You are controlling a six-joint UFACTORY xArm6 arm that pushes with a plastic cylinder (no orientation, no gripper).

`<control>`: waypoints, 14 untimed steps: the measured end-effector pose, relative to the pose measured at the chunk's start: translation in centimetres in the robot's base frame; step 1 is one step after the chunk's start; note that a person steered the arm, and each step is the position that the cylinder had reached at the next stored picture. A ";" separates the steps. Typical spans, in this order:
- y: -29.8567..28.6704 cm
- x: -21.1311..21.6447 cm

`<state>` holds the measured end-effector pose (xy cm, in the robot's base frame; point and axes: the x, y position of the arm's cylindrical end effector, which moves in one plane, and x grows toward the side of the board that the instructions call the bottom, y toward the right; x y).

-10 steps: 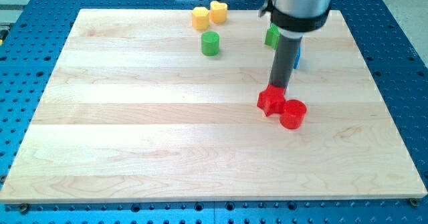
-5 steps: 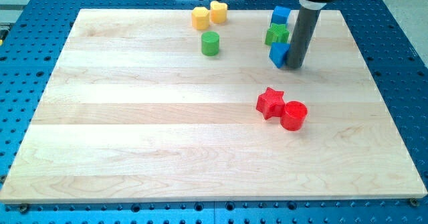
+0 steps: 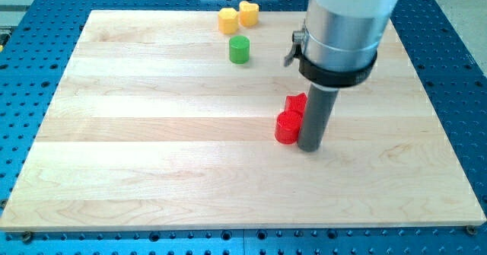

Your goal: Place the red blocks blue triangle vertically below the green star

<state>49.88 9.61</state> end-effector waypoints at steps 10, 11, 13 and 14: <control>4.2 -2.8; -4.7 6.8; -9.3 0.2; -8.8 -1.7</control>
<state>48.18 0.85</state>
